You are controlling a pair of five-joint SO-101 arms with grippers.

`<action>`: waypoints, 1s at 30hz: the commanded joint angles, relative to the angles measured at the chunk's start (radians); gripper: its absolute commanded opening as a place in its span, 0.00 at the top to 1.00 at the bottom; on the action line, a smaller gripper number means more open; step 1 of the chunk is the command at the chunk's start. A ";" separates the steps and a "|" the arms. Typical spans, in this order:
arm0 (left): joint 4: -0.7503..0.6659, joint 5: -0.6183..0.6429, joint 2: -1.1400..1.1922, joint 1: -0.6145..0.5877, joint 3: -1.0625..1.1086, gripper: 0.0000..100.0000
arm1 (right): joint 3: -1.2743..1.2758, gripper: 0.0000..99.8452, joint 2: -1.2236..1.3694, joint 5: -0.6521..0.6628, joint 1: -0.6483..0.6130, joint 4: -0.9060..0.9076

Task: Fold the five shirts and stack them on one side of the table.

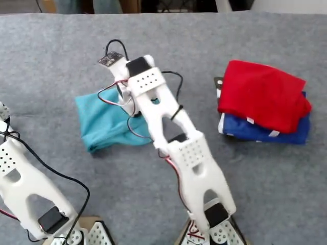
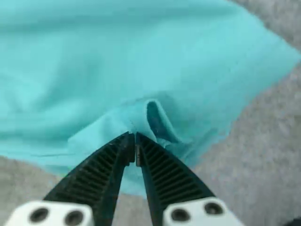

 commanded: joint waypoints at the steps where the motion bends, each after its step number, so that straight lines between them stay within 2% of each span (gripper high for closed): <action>1: -0.003 0.005 -0.011 0.005 -0.036 0.97 | 0.288 0.99 -0.179 0.008 0.028 0.009; 6: -0.003 0.005 -0.011 0.007 -0.035 0.97 | 0.568 0.99 -0.295 0.003 0.057 0.009; 10: 0.026 0.003 -0.020 0.007 -0.045 0.97 | 0.578 0.99 -0.390 0.002 0.104 0.009; 13: 0.101 0.003 -0.020 0.031 -0.097 0.97 | 0.582 0.99 -0.469 0.002 0.132 0.009; 16: 0.198 0.009 -0.018 0.101 -0.191 0.97 | 0.519 0.99 -0.524 0.002 0.094 -0.014; 19: 0.212 0.005 -0.020 0.188 -0.251 0.97 | 0.426 0.99 -0.510 0.002 0.038 -0.052; 23: 0.213 -0.092 -0.028 0.349 -0.274 0.97 | 0.426 0.99 -0.386 0.002 0.021 -0.153; 30: 0.213 -0.123 -0.126 0.530 -0.153 0.97 | 0.446 0.99 -0.191 0.002 0.069 0.005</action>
